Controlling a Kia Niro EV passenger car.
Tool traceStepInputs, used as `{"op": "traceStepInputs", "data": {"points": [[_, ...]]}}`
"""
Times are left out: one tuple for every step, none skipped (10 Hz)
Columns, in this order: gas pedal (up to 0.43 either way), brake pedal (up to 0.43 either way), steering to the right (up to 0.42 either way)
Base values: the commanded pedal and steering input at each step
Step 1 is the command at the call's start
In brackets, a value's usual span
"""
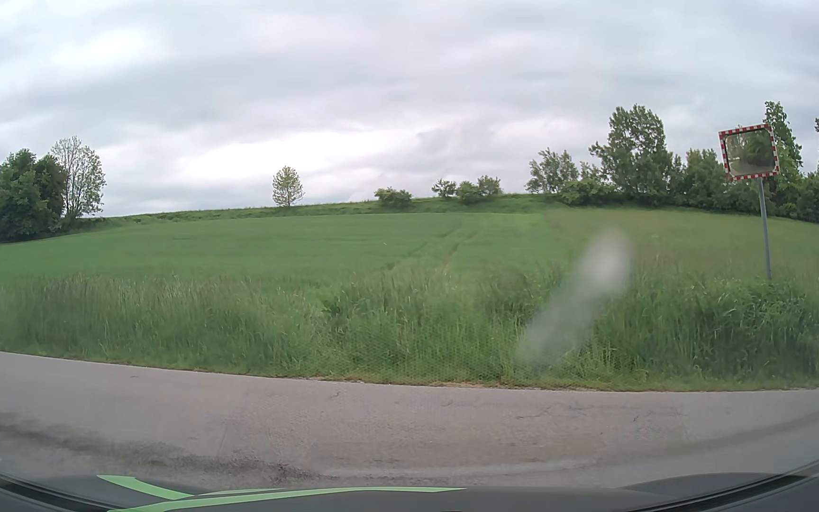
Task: Follow the waypoints while adhering to traffic rules and regulations
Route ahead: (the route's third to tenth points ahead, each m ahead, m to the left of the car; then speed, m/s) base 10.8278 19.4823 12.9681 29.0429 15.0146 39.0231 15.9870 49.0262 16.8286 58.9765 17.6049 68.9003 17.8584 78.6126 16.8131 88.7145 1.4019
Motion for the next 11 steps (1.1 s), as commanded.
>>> {"op": "traceStepInputs", "data": {"points": [[0.248,0.000,-0.493],[0.287,0.000,-0.533],[0.287,0.000,-0.577],[0.331,0.000,-0.603],[0.339,0.000,-0.609],[0.350,0.000,-0.608],[0.350,0.000,-0.609],[0.350,0.000,-0.613],[0.350,0.000,-0.623],[0.350,0.000,-0.636],[0.350,0.000,-0.646]]}}
